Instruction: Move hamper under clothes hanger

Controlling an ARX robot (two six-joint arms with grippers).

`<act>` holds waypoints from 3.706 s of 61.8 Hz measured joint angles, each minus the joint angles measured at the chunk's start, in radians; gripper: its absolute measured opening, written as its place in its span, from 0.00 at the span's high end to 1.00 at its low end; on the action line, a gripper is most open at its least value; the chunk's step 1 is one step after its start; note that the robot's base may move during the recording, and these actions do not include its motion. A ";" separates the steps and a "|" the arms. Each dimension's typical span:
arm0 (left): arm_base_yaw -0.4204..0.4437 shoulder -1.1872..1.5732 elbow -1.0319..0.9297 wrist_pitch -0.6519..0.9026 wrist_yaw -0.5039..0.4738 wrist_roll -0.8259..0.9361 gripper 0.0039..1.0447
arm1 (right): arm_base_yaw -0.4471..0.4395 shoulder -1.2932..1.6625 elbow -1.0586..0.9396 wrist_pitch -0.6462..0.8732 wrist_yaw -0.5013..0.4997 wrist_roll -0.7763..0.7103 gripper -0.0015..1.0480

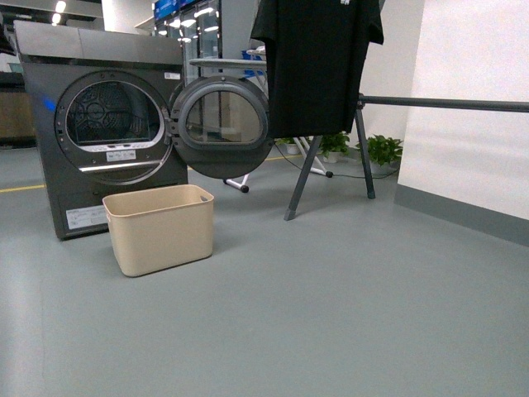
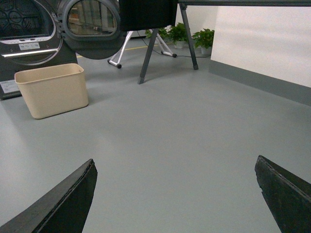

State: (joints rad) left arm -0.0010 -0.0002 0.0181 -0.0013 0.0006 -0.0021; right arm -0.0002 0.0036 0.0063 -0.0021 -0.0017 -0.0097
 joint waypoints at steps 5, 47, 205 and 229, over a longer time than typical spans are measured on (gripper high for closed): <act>0.000 0.000 0.000 0.000 0.000 0.000 0.06 | 0.000 0.000 0.000 0.000 0.000 0.000 0.08; 0.000 0.000 0.000 0.000 0.000 0.000 0.06 | 0.000 0.000 0.000 0.000 0.000 0.000 0.08; 0.000 0.001 0.000 0.000 0.000 0.000 0.06 | 0.000 0.000 0.000 -0.001 0.000 0.000 0.08; 0.000 0.001 0.000 0.000 0.001 0.000 0.06 | 0.000 0.000 0.000 -0.001 0.000 0.000 0.08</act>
State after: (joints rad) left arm -0.0010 0.0006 0.0181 -0.0017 0.0013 -0.0021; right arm -0.0002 0.0040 0.0059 -0.0032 -0.0021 -0.0097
